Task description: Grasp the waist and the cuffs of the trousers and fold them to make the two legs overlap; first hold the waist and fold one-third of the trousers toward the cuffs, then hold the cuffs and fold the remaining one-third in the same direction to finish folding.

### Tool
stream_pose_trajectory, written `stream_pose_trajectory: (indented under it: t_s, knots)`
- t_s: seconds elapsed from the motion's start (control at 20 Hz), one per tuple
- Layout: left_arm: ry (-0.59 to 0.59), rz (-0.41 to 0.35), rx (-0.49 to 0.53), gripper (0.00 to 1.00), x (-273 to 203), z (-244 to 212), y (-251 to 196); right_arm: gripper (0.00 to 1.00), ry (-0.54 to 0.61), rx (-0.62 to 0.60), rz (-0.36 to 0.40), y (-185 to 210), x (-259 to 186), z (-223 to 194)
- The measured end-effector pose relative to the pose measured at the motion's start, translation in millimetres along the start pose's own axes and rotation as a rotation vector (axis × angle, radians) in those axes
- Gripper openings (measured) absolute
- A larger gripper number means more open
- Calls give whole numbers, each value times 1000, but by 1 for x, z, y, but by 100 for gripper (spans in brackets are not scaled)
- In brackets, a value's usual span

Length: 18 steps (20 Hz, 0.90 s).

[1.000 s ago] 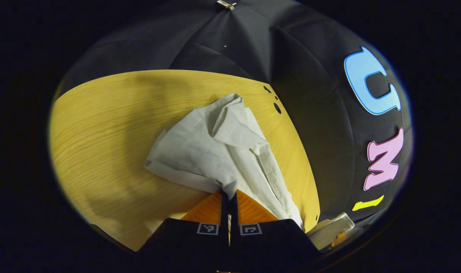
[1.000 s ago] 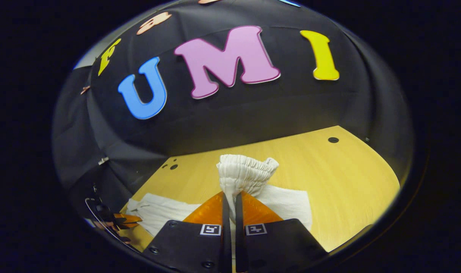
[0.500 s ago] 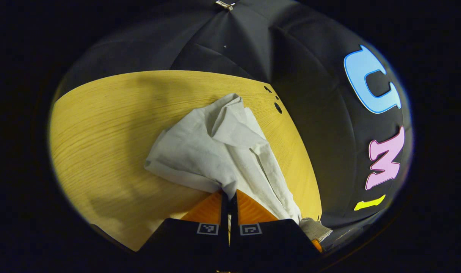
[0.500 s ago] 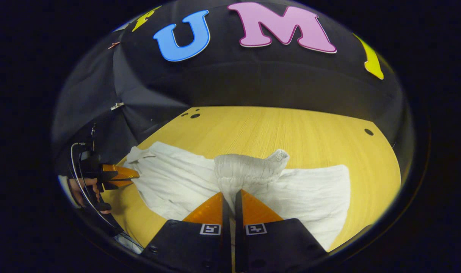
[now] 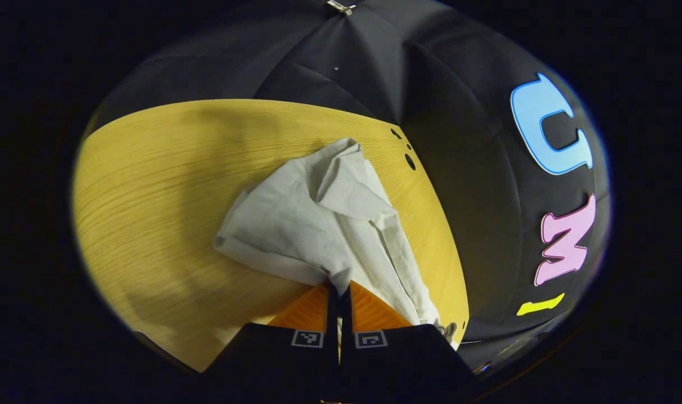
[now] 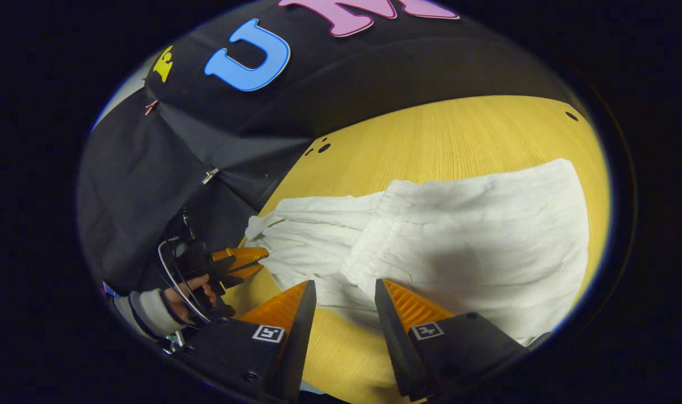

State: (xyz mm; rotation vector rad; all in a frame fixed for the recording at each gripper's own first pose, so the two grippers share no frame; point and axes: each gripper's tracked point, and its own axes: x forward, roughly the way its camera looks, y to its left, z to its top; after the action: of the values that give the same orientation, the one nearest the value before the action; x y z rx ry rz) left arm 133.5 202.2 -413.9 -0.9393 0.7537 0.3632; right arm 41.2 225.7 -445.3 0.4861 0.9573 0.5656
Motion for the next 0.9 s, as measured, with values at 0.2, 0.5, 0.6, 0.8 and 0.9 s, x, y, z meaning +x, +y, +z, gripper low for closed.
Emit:
stream_pose_trajectory:
  t_s: [0.2, 0.5, 0.6, 0.8, 0.9]
  knots:
    - [-38, -46, -9, 6, -5, 6, -12, 66, -75, 55, -62, -36, -36, 13]
    - [-118, -160, 59, 6, -27, 21, -73, 66, -217, 170, -176, -101, -112, 32]
    - [-147, -184, 108, 6, -33, 21, -95, 66, -258, 212, -207, -121, -138, 34]
    - [-190, -223, 249, 6, -45, 9, -139, 66, -315, 256, -256, -152, -190, 33]
    - [-204, -251, 307, 6, -51, -3, -166, 66, -340, 261, -279, -166, -215, 33]
